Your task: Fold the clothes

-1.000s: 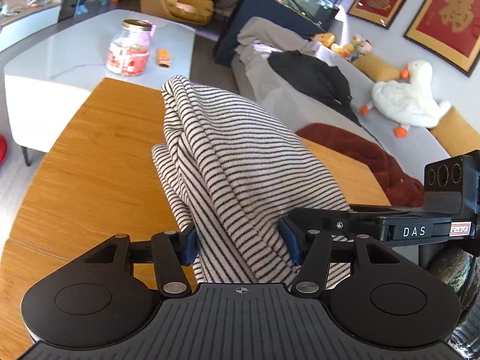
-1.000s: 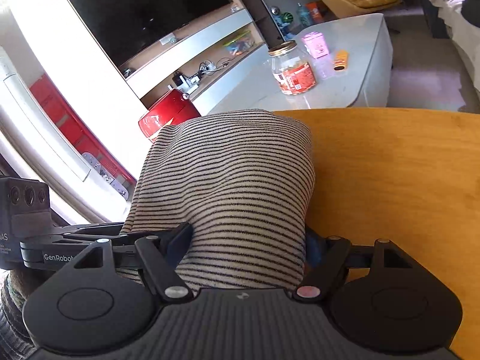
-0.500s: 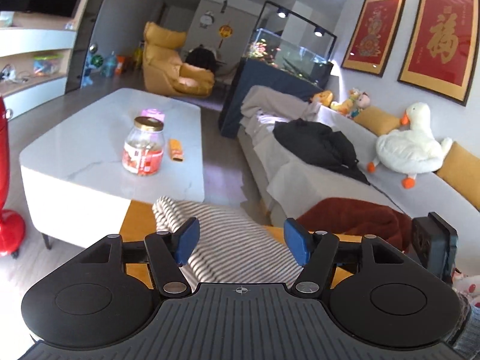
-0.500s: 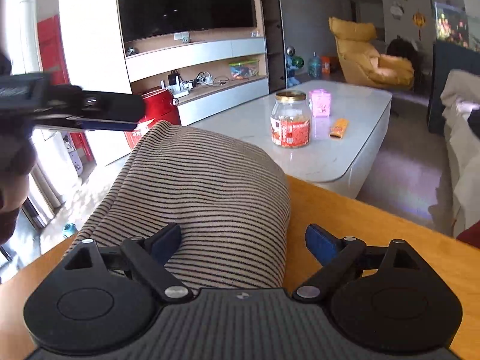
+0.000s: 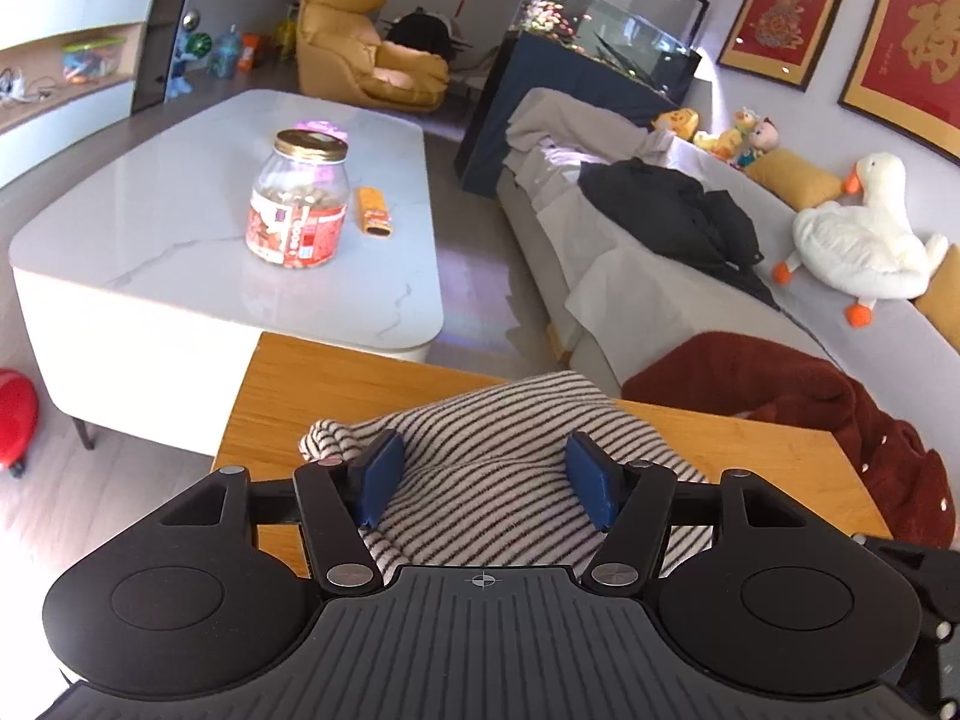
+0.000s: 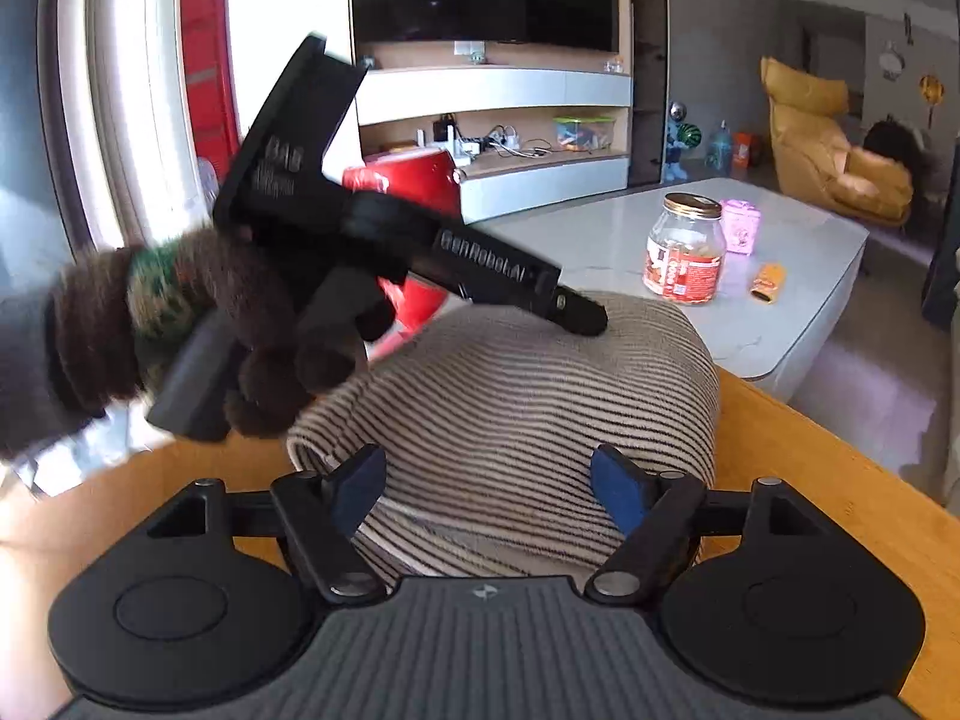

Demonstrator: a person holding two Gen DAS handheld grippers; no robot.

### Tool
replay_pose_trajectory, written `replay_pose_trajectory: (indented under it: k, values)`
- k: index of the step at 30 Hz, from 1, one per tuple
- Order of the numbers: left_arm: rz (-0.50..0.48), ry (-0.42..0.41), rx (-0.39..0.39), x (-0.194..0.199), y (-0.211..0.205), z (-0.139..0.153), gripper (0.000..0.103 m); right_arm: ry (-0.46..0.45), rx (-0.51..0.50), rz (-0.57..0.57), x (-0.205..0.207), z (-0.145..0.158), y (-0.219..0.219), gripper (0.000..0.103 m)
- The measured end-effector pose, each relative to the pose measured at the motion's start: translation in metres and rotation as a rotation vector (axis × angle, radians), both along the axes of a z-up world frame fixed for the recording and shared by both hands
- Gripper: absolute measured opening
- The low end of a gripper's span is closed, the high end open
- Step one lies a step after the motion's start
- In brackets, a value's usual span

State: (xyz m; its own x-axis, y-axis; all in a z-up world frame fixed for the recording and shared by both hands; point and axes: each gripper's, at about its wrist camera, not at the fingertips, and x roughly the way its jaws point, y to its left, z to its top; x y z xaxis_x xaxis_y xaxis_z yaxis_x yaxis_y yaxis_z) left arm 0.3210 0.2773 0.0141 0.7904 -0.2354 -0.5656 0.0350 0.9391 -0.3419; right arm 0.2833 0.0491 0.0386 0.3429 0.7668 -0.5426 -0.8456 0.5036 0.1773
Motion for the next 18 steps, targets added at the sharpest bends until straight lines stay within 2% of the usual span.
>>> replay_pose_trajectory:
  k: [3, 6, 10, 13, 15, 16, 18]
  values:
    - [-0.006, -0.008, 0.005, -0.002, 0.0, 0.0, 0.066, 0.136, 0.137, -0.112, 0.047, 0.027, -0.025, 0.077]
    - [0.012, -0.023, -0.002, -0.013, 0.002, 0.012, 0.064, 0.176, 0.157, -0.215, 0.092, 0.033, -0.037, 0.077]
    - [-0.009, -0.07, -0.02, -0.043, -0.004, 0.037, 0.072, 0.303, 0.13, -0.212, 0.14, 0.002, -0.024, 0.077]
    - [-0.024, -0.056, 0.01, -0.047, -0.008, 0.03, 0.069, 0.408, 0.107, -0.223, 0.157, -0.036, -0.003, 0.077]
    - [-0.033, -0.047, 0.03, -0.049, -0.011, 0.026, 0.069, 0.502, 0.14, -0.222, 0.166, -0.054, 0.009, 0.078]
    - [-0.038, -0.042, 0.04, -0.05, -0.013, 0.024, 0.069, 0.53, 0.16, -0.217, 0.166, -0.056, 0.012, 0.073]
    - [-0.048, -0.033, 0.06, -0.052, -0.016, 0.019, 0.07, 0.493, 0.173, -0.201, 0.159, -0.046, 0.015, 0.067]
